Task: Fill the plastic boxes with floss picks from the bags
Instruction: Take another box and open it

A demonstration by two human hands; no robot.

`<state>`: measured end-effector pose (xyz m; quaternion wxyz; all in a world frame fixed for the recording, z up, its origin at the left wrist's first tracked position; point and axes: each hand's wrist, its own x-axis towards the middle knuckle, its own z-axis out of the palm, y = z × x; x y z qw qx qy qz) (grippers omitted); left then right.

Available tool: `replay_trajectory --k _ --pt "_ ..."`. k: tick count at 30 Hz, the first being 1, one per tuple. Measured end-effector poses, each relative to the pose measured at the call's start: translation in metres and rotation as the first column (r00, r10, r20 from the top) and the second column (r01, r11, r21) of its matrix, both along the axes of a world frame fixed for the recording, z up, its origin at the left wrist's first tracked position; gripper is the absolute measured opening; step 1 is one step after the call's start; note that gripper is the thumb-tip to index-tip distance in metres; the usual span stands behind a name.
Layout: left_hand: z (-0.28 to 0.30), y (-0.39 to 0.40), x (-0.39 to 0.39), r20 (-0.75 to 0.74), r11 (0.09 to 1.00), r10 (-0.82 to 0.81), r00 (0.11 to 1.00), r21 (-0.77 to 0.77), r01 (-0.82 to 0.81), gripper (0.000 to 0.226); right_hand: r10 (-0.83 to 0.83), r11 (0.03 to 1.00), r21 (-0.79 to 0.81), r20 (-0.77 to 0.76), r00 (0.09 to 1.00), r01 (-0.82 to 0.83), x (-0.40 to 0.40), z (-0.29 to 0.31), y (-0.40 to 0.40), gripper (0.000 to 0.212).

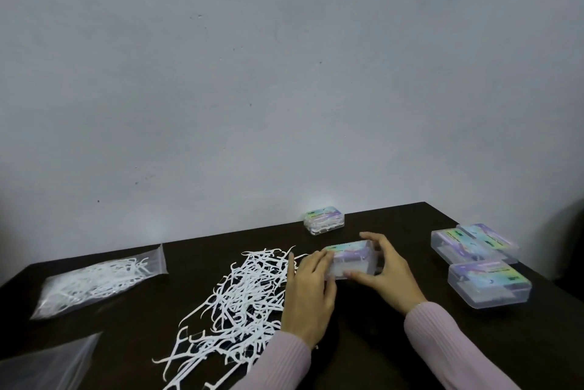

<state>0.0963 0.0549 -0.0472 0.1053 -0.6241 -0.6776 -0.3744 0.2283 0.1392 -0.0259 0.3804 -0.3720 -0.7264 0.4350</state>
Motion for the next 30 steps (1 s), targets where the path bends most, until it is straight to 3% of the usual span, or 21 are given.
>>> replay_trajectory --k 5,10,17,21,30 --pt "0.005 -0.001 -0.014 -0.057 0.976 -0.127 0.990 0.169 0.135 0.042 -0.012 0.998 0.061 -0.134 0.991 0.020 -0.003 0.008 -0.010 0.068" --pt "0.016 -0.008 -0.014 -0.101 0.966 -0.202 0.974 0.140 0.215 0.040 -0.015 0.992 0.121 -0.086 0.996 0.025 -0.003 0.011 -0.013 0.070" --pt "0.017 -0.010 -0.015 -0.129 0.968 -0.198 0.972 0.133 0.215 0.036 -0.011 0.987 0.158 -0.048 0.999 0.018 -0.004 0.011 -0.017 0.070" --pt "0.017 -0.010 -0.017 -0.224 0.966 -0.183 0.957 0.142 0.217 0.036 -0.022 0.990 0.135 -0.065 0.998 0.030 -0.004 0.012 -0.018 0.074" --pt "0.023 -0.013 -0.018 -0.216 0.972 -0.137 0.967 0.161 0.173 0.035 0.029 0.972 0.234 -0.031 0.999 -0.021 -0.004 0.017 -0.023 0.044"
